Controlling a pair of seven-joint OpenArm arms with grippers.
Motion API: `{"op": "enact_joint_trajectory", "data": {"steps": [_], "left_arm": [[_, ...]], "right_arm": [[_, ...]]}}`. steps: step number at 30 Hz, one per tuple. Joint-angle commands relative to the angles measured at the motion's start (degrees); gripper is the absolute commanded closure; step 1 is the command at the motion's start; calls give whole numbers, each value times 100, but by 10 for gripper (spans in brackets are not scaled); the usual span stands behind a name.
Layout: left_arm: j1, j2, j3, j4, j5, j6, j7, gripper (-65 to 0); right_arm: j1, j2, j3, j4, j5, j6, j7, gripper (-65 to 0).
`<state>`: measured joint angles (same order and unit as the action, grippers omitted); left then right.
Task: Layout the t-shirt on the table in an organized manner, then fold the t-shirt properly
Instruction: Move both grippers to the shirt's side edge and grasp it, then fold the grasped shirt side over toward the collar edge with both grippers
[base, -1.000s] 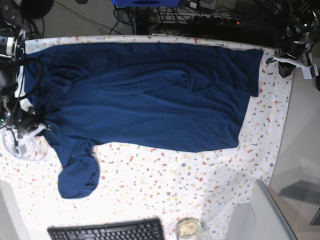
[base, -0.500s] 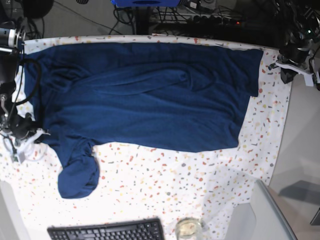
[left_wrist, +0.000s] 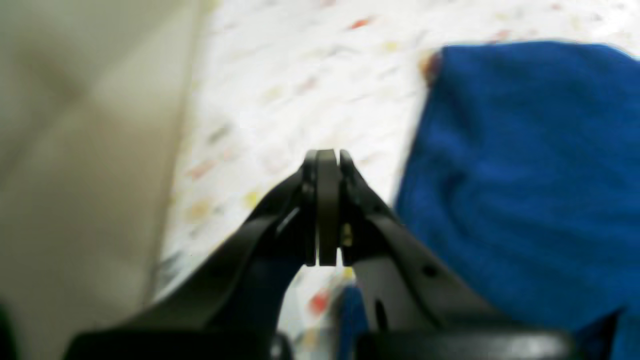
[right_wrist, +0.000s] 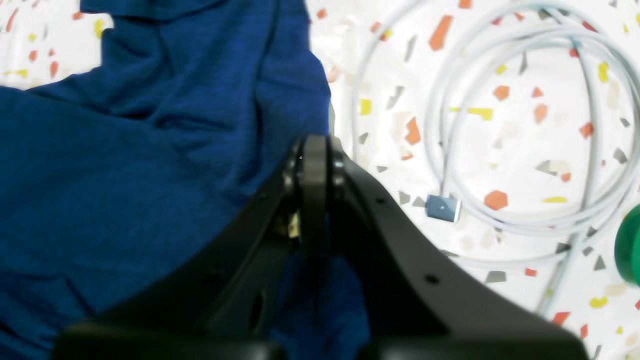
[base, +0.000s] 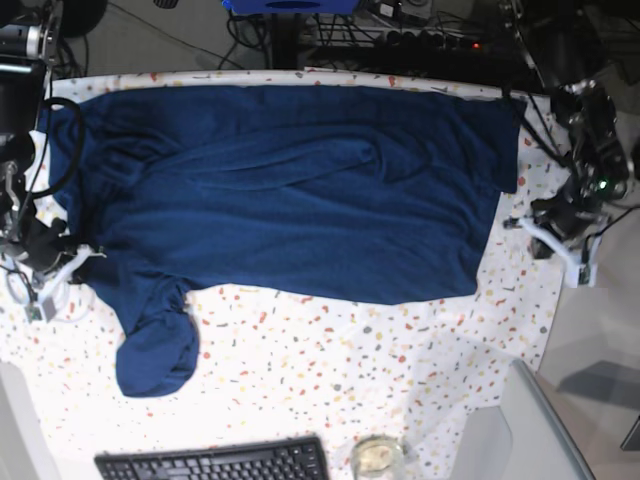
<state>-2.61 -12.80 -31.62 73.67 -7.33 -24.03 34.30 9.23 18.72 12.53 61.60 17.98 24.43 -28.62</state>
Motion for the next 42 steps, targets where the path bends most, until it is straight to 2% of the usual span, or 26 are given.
{"op": "enact_joint_trajectory", "data": {"steps": [1,5,6,9,11,13,14,17,20,25,29,36,37,38,41,42], "left_arm": [[-288,-131,54,-101,43,60,-85,0],[-992,-140,450,-901,52,60,-103,0],[-1159,-140,573,-1121,52,60,-112,-25],[-1668,-131,854,-1798,17,60,-129,-245],[-1950,-114,1047,-2237,17,60,-349,-359],[-2178,-114,1241,-2756,8,60,-701,-423],[-2275,-114,1293,-3002,8,60,-841,-425],[-2521,-114,1364,-3723,17,60,-1167,-425],[-2521,-105,1390,-3908,8,60,-1237,-425],[-1959,-105,1320,-3143,-1,78,-1219,-425],[-1466,-105,1320,-2765,-1,491,-1219,-425],[-1203,53,1390,-2773,-1,482,-1219,-416],[-1194,71,1390,-2773,-1,482,-1211,-387],[-1123,106,1390,-2756,-1,482,-1211,-319],[-992,168,1337,-2633,-1,482,-1211,-30],[-974,168,1337,-2624,-1,491,-1211,0]], "right_arm": [[39,58,184,226,79,-3,115,-11],[-269,-48,474,736,79,-3,106,-11],[-330,-57,474,842,79,-3,71,-11],[-374,-65,492,1079,79,-3,-263,-11],[-374,-74,509,1167,79,-3,-360,-11],[-374,-74,509,1229,79,-3,-386,-11],[-374,-74,509,1237,79,-3,-386,-11],[-374,-74,509,1255,70,-3,-386,-11],[-374,-74,509,1255,70,-3,-386,-11],[-374,-74,492,1220,62,-3,-386,-11],[-374,-74,483,1220,62,-3,-386,-11],[-374,-74,474,1220,62,-3,-386,-11],[-374,-74,474,1220,62,-3,-386,-11],[-374,-74,474,1220,62,-3,-386,-11],[-400,-74,474,1220,62,-3,-386,-11],[-444,-74,474,1220,62,-3,-386,-11]]}}
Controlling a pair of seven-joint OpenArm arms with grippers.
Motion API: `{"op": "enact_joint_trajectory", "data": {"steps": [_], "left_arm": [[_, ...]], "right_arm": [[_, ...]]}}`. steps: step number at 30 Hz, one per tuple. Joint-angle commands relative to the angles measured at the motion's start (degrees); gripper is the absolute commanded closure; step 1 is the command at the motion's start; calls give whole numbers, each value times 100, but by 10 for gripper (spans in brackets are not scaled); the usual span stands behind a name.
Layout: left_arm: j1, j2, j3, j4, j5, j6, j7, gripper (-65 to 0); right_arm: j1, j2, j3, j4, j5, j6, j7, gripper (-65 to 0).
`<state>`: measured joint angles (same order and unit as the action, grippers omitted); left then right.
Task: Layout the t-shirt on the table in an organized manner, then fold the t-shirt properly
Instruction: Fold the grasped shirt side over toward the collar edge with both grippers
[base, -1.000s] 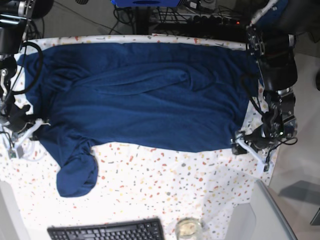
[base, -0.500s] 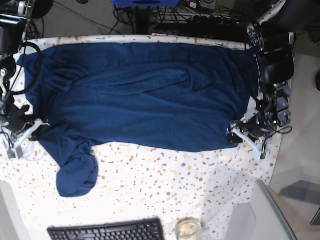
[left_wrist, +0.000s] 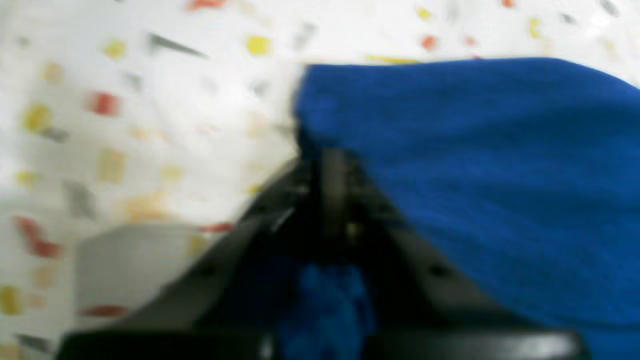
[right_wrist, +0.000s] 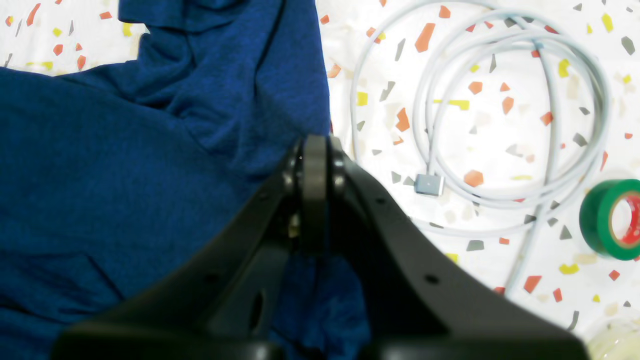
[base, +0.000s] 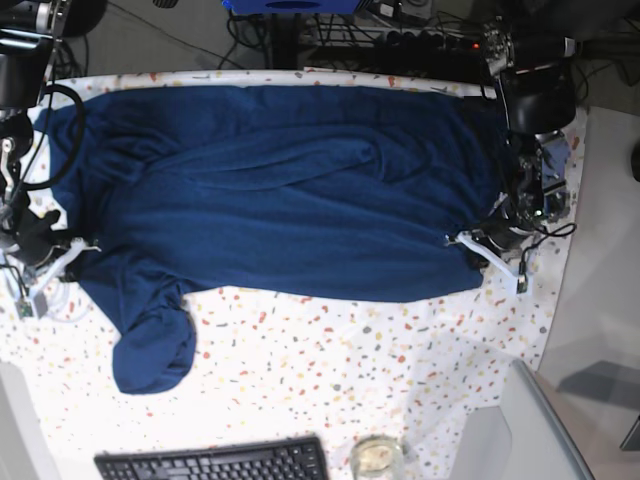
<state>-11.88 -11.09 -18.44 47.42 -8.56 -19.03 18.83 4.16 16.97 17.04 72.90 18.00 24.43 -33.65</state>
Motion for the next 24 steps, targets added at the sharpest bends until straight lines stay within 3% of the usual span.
{"op": "enact_joint_trajectory", "data": {"steps": [1,7,12,24], "left_arm": [[32,-3,11,27,122,-1,337,0],[568,-3,2,1065,122,26,337,0],[1245,6,63,2234,157,413,337,0],[2300,32,72,3720,174,413,337,0]], "right_arm": [[28,101,24,99,59,-3,117,-11],[1,101,24,90,59,6,117,-11],[1,101,24,90,59,6,117,-11],[1,101,15,90,59,6,117,-11]]}}
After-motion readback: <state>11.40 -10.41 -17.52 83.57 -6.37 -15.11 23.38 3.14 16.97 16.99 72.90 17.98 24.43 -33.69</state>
